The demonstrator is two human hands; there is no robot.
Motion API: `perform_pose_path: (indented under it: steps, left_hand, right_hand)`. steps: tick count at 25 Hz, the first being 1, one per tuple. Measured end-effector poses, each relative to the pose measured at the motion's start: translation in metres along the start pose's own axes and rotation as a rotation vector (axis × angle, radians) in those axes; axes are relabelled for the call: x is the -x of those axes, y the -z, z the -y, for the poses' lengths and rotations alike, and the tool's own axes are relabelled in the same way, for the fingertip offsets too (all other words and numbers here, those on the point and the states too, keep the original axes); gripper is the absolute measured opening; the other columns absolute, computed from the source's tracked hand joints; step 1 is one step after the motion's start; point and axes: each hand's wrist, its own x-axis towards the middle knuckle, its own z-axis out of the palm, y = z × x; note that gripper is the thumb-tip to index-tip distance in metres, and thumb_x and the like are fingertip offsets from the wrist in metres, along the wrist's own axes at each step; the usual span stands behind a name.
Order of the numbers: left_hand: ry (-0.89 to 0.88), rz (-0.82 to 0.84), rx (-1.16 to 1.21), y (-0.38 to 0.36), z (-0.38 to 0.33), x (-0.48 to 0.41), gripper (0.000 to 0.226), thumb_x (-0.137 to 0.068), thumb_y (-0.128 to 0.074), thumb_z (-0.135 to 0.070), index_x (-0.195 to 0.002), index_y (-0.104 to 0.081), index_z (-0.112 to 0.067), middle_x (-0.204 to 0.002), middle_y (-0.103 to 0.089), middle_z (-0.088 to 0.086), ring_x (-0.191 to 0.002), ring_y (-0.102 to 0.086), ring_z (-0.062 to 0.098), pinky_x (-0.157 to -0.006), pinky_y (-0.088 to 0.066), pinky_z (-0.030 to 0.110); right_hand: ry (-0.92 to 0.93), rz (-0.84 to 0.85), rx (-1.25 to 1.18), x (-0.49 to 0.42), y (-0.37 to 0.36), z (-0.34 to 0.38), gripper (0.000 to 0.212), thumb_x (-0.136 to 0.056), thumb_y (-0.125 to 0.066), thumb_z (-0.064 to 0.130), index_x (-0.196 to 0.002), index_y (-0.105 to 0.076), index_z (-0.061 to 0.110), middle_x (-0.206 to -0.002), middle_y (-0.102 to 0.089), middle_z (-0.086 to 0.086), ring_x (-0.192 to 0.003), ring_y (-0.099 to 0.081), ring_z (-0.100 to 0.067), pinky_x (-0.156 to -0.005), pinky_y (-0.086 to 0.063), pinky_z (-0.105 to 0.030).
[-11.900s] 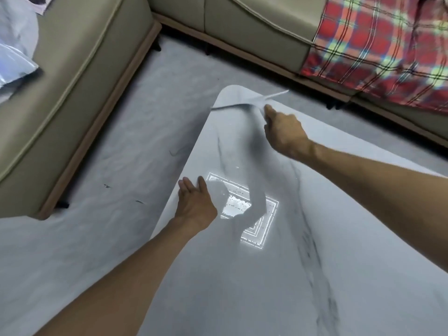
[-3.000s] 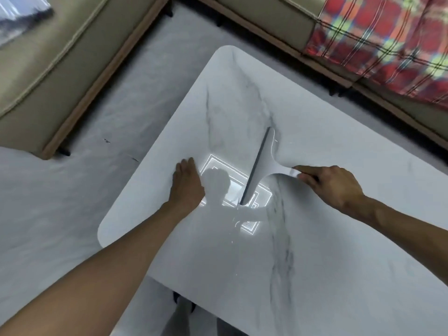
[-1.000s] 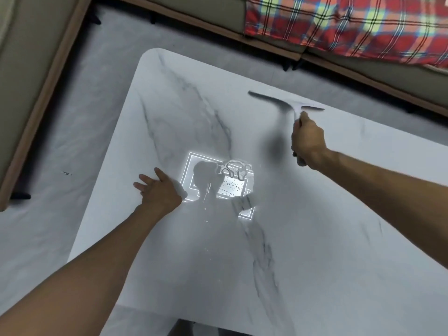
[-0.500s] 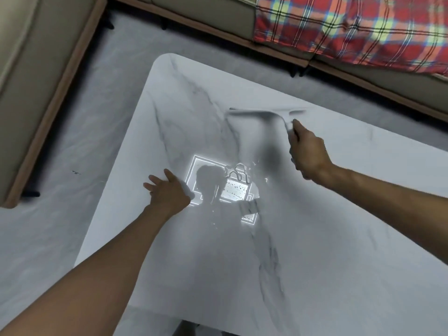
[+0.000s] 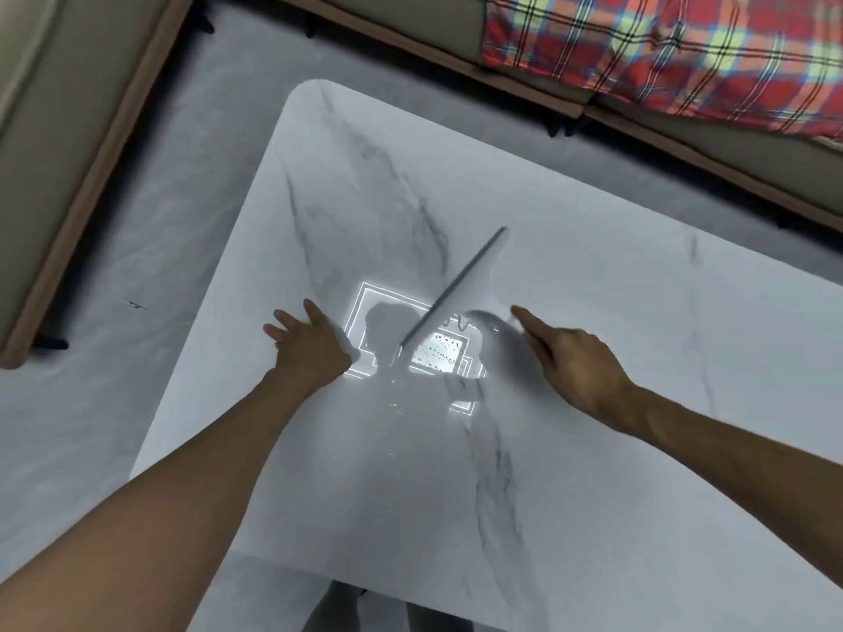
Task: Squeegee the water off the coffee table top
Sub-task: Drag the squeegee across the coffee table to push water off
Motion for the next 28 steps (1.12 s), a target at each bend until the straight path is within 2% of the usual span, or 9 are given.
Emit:
perform_pose_path:
  steps: [5,8,10,13,16,18,22,25,28]
  left_hand:
    - [0.026,-0.027,0.026,-0.004,-0.005,0.004,0.075,-0.095,-0.036,-0.018,-0.15,0.013,0.001,-0.151,0.009,0.042,-0.139,0.007,0.059,-0.117,-0.009,0.058]
    - [-0.039,-0.123,0.016,-0.022,0.002,0.014,0.078,-0.09,-0.046,-0.019,-0.151,0.0,-0.004,-0.15,-0.002,0.04,-0.139,-0.006,0.057,-0.116,-0.021,0.052]
    - [-0.081,-0.209,-0.021,-0.038,0.01,0.026,0.079,-0.084,-0.05,-0.018,-0.148,-0.008,-0.003,-0.143,-0.015,0.039,-0.131,-0.021,0.057,-0.113,-0.028,0.05]
    - [-0.033,-0.208,-0.045,-0.057,0.022,0.036,0.079,-0.087,-0.047,-0.016,-0.149,-0.003,0.001,-0.147,-0.009,0.042,-0.136,-0.014,0.059,-0.117,-0.02,0.051]
    - [-0.025,-0.22,-0.037,-0.062,0.036,0.034,0.078,-0.088,-0.046,-0.015,-0.149,-0.003,0.005,-0.149,-0.009,0.043,-0.138,-0.014,0.058,-0.116,-0.02,0.052]
    - [-0.063,-0.221,-0.051,-0.06,0.044,0.034,0.076,-0.087,-0.046,-0.013,-0.148,-0.006,0.007,-0.146,-0.016,0.044,-0.135,-0.021,0.058,-0.114,-0.025,0.051]
    - [-0.113,-0.082,0.044,-0.048,0.057,0.037,0.079,-0.086,-0.052,-0.009,-0.15,-0.007,-0.001,-0.154,-0.007,0.034,-0.142,-0.011,0.052,-0.111,-0.03,0.049]
    - [-0.154,-0.064,0.071,-0.043,0.067,0.04,0.073,-0.085,-0.051,-0.01,-0.147,-0.012,-0.003,-0.155,-0.008,0.027,-0.143,-0.014,0.046,-0.105,-0.036,0.046]
    - [-0.231,-0.146,0.073,-0.042,0.079,0.051,0.06,-0.085,-0.054,-0.011,-0.139,-0.028,-0.004,-0.15,-0.024,0.022,-0.134,-0.032,0.038,-0.093,-0.042,0.042]
  right_hand:
    - [-0.12,0.116,0.075,0.075,0.019,-0.06,0.044,-0.102,-0.031,0.039,-0.145,-0.03,0.049,-0.094,-0.072,-0.003,-0.087,-0.065,-0.032,-0.074,-0.05,-0.037]
    - [-0.123,-0.042,-0.056,0.057,0.042,-0.059,0.041,-0.099,-0.035,0.047,-0.14,-0.041,0.046,-0.108,-0.072,-0.005,-0.103,-0.066,-0.034,-0.087,-0.051,-0.038]
    - [-0.156,-0.174,-0.216,0.004,0.059,-0.046,0.043,-0.099,-0.035,0.053,-0.138,-0.045,0.039,-0.095,-0.064,0.004,-0.098,-0.066,-0.032,-0.089,-0.05,-0.038]
    - [-0.247,-0.26,-0.386,-0.089,0.068,-0.009,0.034,-0.098,-0.027,0.053,-0.111,-0.05,0.031,-0.089,-0.052,0.001,-0.079,-0.05,-0.027,-0.058,-0.042,-0.028]
    - [-0.345,-0.282,-0.437,-0.136,0.055,0.043,0.019,-0.095,-0.026,0.025,-0.102,-0.042,0.021,-0.09,-0.057,-0.018,-0.073,-0.049,-0.032,-0.047,-0.035,-0.028]
    - [-0.275,-0.28,-0.301,-0.13,0.037,0.075,0.03,-0.096,-0.027,0.019,-0.12,-0.044,0.016,-0.098,-0.062,-0.021,-0.079,-0.054,-0.037,-0.057,-0.042,-0.038]
    - [0.092,-0.095,-0.027,-0.06,-0.005,0.099,0.043,-0.101,-0.028,0.035,-0.143,-0.035,0.039,-0.102,-0.068,-0.017,-0.091,-0.062,-0.042,-0.073,-0.046,-0.041]
    - [0.238,0.08,0.128,0.002,-0.029,0.075,0.048,-0.101,-0.032,0.034,-0.147,-0.026,0.045,-0.1,-0.067,-0.006,-0.091,-0.063,-0.036,-0.07,-0.046,-0.037]
    - [0.213,0.136,0.248,0.054,-0.035,0.025,0.052,-0.1,-0.034,0.03,-0.147,-0.021,0.05,-0.097,-0.065,0.001,-0.083,-0.064,-0.031,-0.066,-0.048,-0.036]
